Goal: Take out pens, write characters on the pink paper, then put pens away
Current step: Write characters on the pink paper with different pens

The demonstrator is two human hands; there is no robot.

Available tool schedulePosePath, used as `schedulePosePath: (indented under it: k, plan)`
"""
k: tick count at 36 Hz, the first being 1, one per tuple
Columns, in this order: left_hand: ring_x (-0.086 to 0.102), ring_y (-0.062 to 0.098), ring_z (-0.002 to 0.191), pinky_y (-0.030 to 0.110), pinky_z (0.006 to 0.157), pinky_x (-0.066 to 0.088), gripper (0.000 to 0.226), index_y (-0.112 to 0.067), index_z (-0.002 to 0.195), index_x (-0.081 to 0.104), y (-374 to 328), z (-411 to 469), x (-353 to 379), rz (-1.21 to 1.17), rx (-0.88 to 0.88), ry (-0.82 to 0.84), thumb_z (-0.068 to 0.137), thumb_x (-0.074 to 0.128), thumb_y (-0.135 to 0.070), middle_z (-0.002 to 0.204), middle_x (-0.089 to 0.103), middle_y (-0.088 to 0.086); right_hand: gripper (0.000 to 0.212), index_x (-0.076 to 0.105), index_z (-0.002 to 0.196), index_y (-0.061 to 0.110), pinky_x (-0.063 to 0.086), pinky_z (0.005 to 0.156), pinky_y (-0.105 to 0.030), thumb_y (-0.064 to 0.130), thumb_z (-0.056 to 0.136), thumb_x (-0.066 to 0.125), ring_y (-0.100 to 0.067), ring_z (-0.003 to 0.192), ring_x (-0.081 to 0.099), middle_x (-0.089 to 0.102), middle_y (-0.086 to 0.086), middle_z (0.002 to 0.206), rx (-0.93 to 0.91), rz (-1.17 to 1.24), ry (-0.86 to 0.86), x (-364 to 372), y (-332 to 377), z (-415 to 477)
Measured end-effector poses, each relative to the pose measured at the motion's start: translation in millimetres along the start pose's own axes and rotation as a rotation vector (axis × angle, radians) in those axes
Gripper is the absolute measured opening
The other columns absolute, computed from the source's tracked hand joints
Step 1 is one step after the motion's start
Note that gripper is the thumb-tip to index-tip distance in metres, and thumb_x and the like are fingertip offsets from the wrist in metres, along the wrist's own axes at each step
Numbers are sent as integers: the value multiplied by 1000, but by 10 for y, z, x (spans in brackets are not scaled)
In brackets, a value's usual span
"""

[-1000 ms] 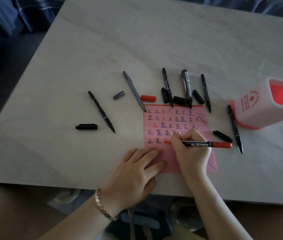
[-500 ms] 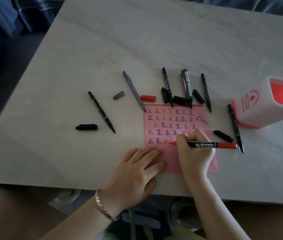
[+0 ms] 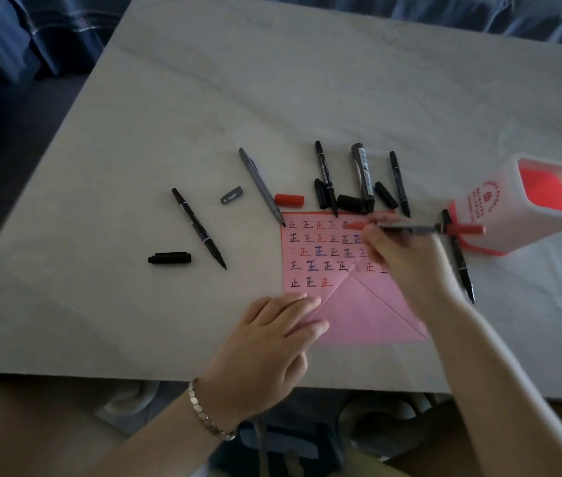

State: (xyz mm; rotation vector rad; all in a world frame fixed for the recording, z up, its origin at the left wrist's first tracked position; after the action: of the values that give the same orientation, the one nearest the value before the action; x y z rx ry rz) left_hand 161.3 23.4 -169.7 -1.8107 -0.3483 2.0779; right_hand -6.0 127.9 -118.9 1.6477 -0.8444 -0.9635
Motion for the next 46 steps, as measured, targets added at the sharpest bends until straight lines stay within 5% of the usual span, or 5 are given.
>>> schedulePosePath:
  k: [19, 29, 36, 41, 46]
  plan:
    - [43, 14, 118, 28, 101, 29, 36, -24, 113, 60, 19, 9, 6, -7, 0, -9, 79, 46, -25, 125, 58, -1, 38, 68, 93, 0, 42, 53, -27, 36, 82, 63, -18, 60, 52, 60, -8, 69, -50, -1041, 364, 595, 440, 867]
    - [41, 13, 120, 28, 102, 28, 36, -25, 113, 59, 20, 5, 18, 4, 4, -5, 80, 45, -26, 126, 57, -2, 21, 65, 96, -1, 53, 78, -37, 16, 84, 62, -32, 89, 62, 67, -20, 99, -74, -888, 21, 442, 438, 948]
    - [42, 13, 120, 29, 103, 28, 36, -27, 113, 57, 11, -1, 10, 24, 5, -7, 80, 45, -27, 125, 57, -4, 28, 57, 110, -1, 47, 68, -29, 11, 85, 58, -29, 92, 61, 53, -21, 124, 17, -972, 29, 513, 307, 1051]
    - [43, 15, 119, 29, 100, 31, 35, -25, 113, 57, 6, 2, 9, 6, 18, -36, 79, 47, -24, 125, 57, -2, 17, 52, 72, 6, 30, 42, -23, 15, 75, 66, -20, 52, 45, 47, -12, 85, 66, -917, -11, 527, 292, 1081]
    - [42, 14, 120, 29, 103, 28, 35, -26, 114, 54, 4, -1, 5, 20, 23, -27, 80, 46, -25, 125, 56, -2, 42, 50, 101, -1, 34, 42, -24, 19, 71, 71, -15, 54, 46, 57, -10, 85, 144, -755, 0, 485, 298, 1059]
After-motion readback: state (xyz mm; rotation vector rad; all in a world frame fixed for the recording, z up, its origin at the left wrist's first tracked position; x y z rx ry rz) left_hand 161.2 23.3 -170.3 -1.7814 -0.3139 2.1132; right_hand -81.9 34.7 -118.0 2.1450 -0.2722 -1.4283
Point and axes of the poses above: each hand's wrist, its own z-axis towards the middle knuckle, its own x-axis out of the palm, y = z × x, the point moved 2 cm from there along z, towards the middle knuckle
